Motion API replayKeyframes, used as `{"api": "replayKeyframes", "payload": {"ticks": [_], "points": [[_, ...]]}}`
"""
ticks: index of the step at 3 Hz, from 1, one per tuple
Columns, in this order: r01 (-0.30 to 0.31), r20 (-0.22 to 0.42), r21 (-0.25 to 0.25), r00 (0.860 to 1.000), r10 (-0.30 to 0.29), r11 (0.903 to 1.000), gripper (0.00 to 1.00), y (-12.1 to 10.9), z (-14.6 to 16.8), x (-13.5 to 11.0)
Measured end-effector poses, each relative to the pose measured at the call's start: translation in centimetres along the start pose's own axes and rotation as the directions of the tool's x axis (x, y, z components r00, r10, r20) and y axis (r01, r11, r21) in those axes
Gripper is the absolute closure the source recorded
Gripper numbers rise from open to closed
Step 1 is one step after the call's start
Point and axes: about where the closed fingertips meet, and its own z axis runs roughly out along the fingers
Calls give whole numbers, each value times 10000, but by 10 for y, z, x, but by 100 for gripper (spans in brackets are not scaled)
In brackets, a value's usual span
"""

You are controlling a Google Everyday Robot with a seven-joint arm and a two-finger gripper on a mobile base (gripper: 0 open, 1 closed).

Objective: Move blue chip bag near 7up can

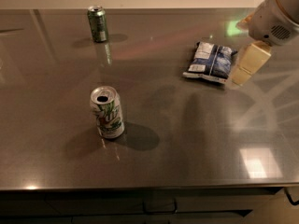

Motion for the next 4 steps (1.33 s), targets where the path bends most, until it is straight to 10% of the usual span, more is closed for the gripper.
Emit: {"api": "replayKeyframes", "payload": {"ticks": [1, 4], "points": [[-1403, 313, 700, 9899, 1385, 9876, 0, -26, 18, -4], [-5195, 489, 1236, 8542, 5177, 8455, 0, -68, 75, 13]]}}
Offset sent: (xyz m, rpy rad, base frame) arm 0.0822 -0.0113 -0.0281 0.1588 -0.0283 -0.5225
